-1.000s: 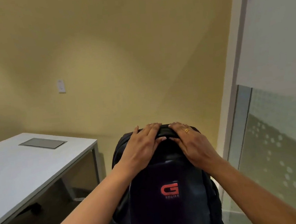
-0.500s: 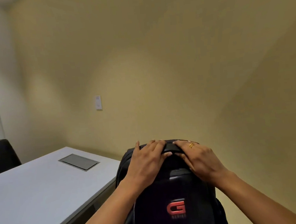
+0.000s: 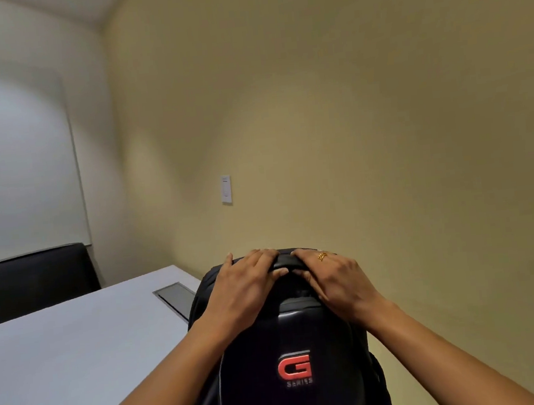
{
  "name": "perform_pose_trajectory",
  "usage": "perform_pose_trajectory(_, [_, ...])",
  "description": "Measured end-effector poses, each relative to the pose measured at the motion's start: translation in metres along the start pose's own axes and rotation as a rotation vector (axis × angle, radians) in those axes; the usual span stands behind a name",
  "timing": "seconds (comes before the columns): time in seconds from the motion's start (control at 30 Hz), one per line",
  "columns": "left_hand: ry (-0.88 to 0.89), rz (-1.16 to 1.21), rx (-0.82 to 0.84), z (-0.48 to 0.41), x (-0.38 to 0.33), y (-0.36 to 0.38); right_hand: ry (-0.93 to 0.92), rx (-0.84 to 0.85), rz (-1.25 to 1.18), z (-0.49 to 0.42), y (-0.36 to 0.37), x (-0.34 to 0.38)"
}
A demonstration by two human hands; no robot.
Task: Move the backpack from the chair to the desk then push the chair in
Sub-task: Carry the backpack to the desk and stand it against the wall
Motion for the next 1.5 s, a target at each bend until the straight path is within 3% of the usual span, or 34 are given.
perform_pose_trajectory(0.2, [-0.038, -0.151, -0.132, -0.058, 0.052, 0.004, -0.092, -0.031, -0.091, -0.068, 0.065, -0.04])
perform_pose_trajectory(0.47, [-0.127, -0.372, -0.139, -0.12, 0.157, 0.015, -0.182, -0.049, -0.094, -0.162, 0.164, -0.057])
perform_pose_trajectory(0.7, [-0.251, -0.383, -0.169, -0.172, 0.268, 0.027, -0.194, -0.05, -0.049, -0.247, 0.259, -0.066])
perform_pose_trajectory(1.0, [-0.331, -0.36, -0.104, -0.209, 0.394, 0.073, -0.141, 0.009, -0.106, -0.31, 0.38, -0.07])
perform_pose_trajectory(1.17, [-0.427, -0.228, -0.039, -0.207, 0.452, 0.107, 0.027, 0.035, -0.291, -0.317, 0.444, -0.071])
perform_pose_trajectory(1.5, [-0.458, -0.23, -0.053, -0.21, 0.503, 0.119, 0.128, 0.02, -0.587, -0.334, 0.507, -0.071])
Point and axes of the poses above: each hand's wrist, its own z-axis away from the middle knuckle, its own y-axis out of the palm, x = y × z, the point moved 9 cm from there along -z, towards the middle knuckle, and after that the axes turned 6 degrees about z, right-handed, at the moved point
